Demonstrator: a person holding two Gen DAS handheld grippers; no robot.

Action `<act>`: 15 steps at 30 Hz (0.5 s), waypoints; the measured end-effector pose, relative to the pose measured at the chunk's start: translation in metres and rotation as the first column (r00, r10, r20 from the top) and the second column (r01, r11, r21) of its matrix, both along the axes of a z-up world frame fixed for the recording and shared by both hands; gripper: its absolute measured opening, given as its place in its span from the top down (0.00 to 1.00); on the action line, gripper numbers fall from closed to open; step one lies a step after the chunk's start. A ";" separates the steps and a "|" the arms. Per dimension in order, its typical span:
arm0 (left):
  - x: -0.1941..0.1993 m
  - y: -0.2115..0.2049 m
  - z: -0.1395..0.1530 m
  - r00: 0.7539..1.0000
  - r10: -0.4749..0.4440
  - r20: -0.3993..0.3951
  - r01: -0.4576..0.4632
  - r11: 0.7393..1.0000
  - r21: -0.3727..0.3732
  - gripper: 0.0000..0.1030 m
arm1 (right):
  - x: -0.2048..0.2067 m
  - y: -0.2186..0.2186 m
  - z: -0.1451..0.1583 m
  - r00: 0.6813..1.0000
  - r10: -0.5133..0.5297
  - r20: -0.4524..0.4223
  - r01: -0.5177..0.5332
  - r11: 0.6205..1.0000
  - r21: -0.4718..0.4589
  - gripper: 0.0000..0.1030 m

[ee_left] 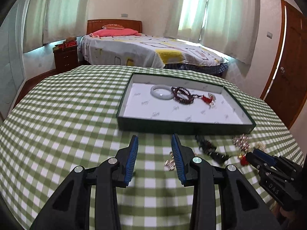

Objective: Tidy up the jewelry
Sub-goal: 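Move the left gripper to the pearl ring while the right approaches the red knot charm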

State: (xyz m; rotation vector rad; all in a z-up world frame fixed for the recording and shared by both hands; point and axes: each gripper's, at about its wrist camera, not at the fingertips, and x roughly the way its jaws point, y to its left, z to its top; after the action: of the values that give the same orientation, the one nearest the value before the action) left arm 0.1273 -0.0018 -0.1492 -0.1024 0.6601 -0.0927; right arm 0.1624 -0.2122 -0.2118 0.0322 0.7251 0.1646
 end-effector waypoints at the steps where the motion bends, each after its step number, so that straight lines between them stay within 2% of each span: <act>1: -0.002 0.002 -0.002 1.000 0.005 -0.005 -0.005 1.000 0.004 0.65 | 0.000 0.000 -0.002 1.000 0.002 -0.004 -0.002 1.000 -0.001 0.72; 12: -0.008 0.013 -0.018 0.997 0.036 -0.067 -0.037 0.999 -0.003 0.65 | 0.008 0.002 -0.012 0.999 0.002 -0.042 -0.002 1.000 -0.021 0.73; 15: -0.009 0.015 -0.020 0.997 0.039 -0.073 -0.040 0.999 -0.003 0.65 | 0.008 0.001 -0.013 0.999 -0.005 -0.039 0.004 1.000 -0.028 0.79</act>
State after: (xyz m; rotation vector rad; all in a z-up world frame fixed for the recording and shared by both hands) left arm 0.1187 0.0134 -0.1691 -0.1235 0.7302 -0.0525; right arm 0.1701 -0.2115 -0.2243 0.0100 0.7661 0.1501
